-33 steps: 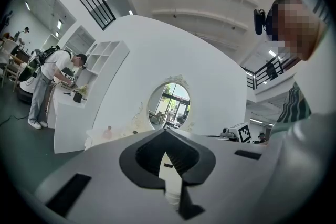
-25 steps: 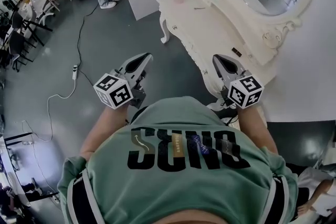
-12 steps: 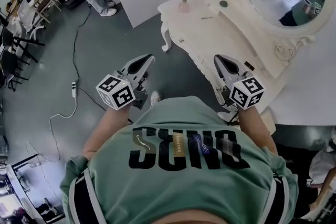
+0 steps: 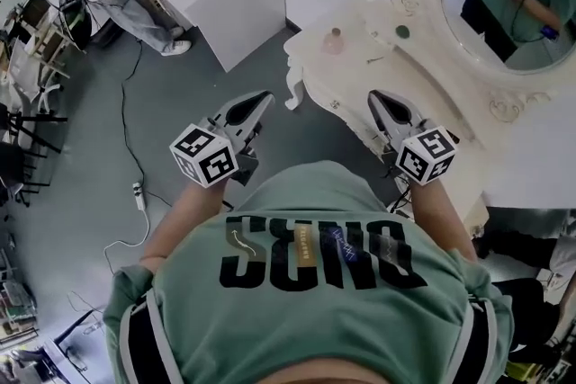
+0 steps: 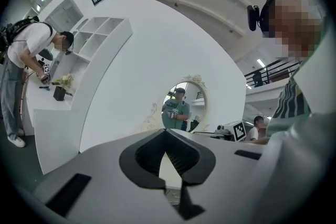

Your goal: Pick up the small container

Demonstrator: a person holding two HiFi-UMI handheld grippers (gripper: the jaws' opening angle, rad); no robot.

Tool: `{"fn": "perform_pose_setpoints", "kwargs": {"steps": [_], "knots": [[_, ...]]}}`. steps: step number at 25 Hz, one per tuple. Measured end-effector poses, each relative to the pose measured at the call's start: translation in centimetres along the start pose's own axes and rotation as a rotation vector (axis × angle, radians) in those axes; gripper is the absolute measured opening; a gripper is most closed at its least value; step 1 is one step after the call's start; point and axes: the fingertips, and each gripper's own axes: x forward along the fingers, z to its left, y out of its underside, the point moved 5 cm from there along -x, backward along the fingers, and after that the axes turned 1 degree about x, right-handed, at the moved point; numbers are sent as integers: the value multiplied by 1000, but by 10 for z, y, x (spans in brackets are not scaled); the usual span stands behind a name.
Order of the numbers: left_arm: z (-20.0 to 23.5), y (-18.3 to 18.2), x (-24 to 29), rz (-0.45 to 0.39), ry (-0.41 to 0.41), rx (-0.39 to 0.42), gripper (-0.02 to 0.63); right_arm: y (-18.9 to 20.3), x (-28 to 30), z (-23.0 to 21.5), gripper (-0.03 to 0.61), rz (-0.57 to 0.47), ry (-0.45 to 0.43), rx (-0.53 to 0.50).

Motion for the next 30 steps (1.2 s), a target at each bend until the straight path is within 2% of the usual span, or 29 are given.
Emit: {"fn": "perform_pose_setpoints", "kwargs": {"steps": [7, 14, 20, 26, 30], "knots": [[49, -12, 12, 34, 23, -24, 0, -4, 36, -19, 9, 29, 58, 16], [67, -10, 36, 53, 8, -40, 0, 3, 56, -48, 9, 63, 47, 30], [75, -5, 81, 59, -60, -20, 0, 7, 74, -100, 10, 72, -17, 15], [70, -8, 135, 29, -160, -36, 0, -8, 97, -157, 11, 69, -126, -64], [70, -10, 164, 31, -191, -40, 0, -18, 112, -187, 11, 64, -159, -77]]}}
